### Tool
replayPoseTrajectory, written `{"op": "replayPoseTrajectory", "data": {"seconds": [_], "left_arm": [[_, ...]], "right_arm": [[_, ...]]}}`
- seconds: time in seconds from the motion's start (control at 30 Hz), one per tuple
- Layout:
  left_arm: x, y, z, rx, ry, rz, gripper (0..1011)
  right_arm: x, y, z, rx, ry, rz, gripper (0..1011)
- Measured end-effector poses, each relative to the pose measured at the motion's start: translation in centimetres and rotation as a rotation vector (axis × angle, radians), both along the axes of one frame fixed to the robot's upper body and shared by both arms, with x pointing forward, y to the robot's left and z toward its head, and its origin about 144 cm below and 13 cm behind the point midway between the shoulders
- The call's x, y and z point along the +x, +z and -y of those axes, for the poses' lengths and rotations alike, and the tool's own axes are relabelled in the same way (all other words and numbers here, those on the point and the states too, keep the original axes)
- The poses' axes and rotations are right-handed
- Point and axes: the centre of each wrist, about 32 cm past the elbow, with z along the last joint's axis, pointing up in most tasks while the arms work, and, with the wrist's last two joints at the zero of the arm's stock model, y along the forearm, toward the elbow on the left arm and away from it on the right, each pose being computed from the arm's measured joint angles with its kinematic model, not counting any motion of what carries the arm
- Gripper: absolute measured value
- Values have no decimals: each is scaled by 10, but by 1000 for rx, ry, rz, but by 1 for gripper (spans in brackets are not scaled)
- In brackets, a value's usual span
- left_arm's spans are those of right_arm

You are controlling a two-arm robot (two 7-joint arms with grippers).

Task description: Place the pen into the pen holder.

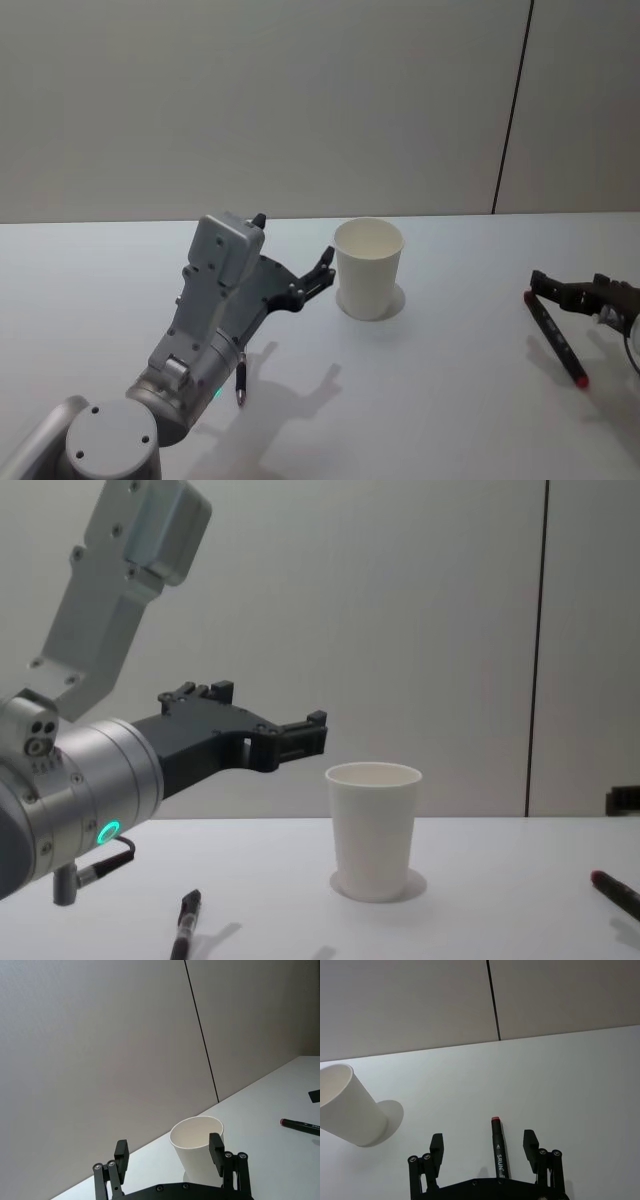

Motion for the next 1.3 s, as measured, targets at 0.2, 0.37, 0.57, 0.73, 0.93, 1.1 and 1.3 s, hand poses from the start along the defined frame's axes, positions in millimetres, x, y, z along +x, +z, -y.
{"op": "replayPoseTrajectory", "data": {"seconds": [0.2,0.37,0.57,0.73,0.93,1.1,1.3], "left_arm": [[0,0,0,0,0,0,1001],[0,0,0,0,0,0,1001],[0,0,0,0,0,0,1001],[0,0,0,0,0,0,1001],[0,0,0,0,0,0,1001],[0,0,0,0,0,0,1001],[0,0,0,0,0,0,1001]], "right_arm": [[8,3,0,-25,3,-50,1002],[12,5,0,-49,13,-83,1002],[19,7,-1,-82,30,-122,1002],[25,8,-1,-100,40,-149,1002],[31,6,-1,-107,46,-174,1002],[35,4,0,-106,47,-189,1002],[38,1,1,-102,48,-202,1002]]}}
